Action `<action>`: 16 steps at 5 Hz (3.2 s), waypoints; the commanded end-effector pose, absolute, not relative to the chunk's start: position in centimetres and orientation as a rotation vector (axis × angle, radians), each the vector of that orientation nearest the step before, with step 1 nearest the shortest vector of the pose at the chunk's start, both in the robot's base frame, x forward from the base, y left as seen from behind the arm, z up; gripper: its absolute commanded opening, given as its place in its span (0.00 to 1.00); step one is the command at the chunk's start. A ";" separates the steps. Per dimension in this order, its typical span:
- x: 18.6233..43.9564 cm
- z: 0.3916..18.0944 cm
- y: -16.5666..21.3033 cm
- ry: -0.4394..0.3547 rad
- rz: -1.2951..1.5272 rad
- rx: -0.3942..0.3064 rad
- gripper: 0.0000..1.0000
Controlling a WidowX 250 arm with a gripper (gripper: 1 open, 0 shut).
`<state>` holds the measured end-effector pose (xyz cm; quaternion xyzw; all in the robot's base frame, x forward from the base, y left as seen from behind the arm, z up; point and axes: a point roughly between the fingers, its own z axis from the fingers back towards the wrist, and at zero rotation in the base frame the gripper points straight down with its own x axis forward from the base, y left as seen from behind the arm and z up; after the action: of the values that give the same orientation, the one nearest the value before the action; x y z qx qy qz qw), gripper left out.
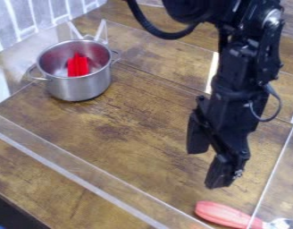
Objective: Put the red object in the silver pot
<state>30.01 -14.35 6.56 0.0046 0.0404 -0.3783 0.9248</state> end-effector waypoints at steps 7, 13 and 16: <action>30.9 6.2 -14.0 0.042 -0.833 -0.058 1.00; 30.4 4.0 -13.5 0.061 -1.048 -0.156 1.00; 28.7 4.3 -14.4 0.079 -1.262 -0.226 1.00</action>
<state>28.80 -14.09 3.00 -0.1068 0.0479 -0.5759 0.8091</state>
